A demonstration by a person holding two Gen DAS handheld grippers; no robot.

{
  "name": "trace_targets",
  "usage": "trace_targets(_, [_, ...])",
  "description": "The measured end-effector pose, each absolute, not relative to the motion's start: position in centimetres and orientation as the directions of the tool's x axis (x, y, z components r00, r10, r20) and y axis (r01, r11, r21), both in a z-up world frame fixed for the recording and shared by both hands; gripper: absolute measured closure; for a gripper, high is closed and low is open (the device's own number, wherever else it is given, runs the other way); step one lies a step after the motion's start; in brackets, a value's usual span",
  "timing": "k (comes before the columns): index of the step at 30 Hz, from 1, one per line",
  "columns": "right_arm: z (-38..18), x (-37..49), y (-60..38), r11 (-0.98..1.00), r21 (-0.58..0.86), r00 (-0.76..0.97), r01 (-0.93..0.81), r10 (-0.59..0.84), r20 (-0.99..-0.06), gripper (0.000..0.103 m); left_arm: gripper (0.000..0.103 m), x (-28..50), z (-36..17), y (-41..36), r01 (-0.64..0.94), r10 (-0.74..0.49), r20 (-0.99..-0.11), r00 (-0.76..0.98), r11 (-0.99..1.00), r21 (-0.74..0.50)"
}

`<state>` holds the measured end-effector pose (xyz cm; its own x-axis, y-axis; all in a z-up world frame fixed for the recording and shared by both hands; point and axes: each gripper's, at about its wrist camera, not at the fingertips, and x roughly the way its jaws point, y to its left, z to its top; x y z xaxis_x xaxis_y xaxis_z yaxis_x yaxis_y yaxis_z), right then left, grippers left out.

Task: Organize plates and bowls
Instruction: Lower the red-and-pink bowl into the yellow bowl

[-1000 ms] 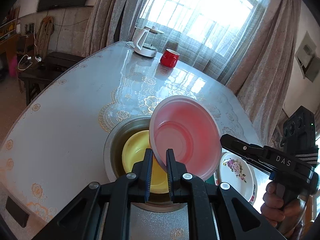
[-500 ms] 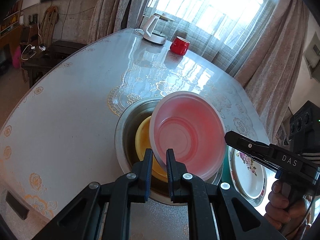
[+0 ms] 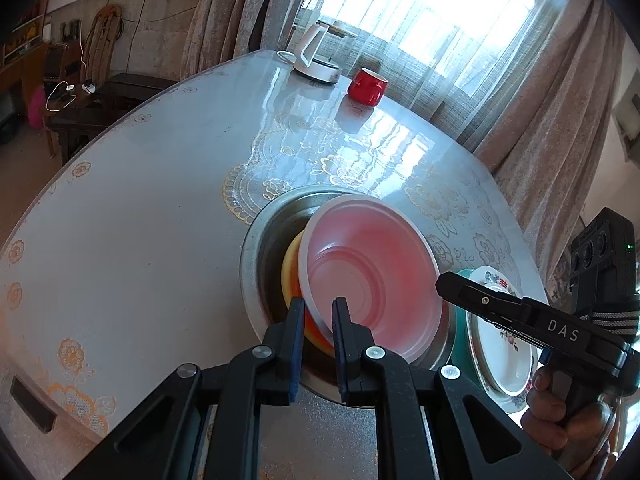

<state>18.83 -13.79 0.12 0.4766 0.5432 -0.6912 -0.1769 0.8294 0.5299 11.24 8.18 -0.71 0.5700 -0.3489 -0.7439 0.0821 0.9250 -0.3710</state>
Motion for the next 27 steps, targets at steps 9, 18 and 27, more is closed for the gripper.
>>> trace_targets(9, [-0.5,18.9,-13.0,0.87,0.46,0.481,-0.179,0.485,-0.73,0.088,0.09,11.6,-1.5,7.7,0.084,-0.331,-0.757,0.563,0.935,-0.346])
trace_targets(18, [-0.6,18.8,-11.3,0.912,0.334,0.503,-0.238,0.41,-0.761,0.089,0.09,11.5,-1.8,7.5,0.098,-0.301,-0.756,0.581,0.948,-0.302])
trace_targets(27, [-0.7,18.7,-10.9,0.93,0.26,0.533,-0.26,0.362,-0.765,0.09,0.089,11.5,-1.8,7.4,0.114,-0.292,-0.747,0.597,0.953,-0.281])
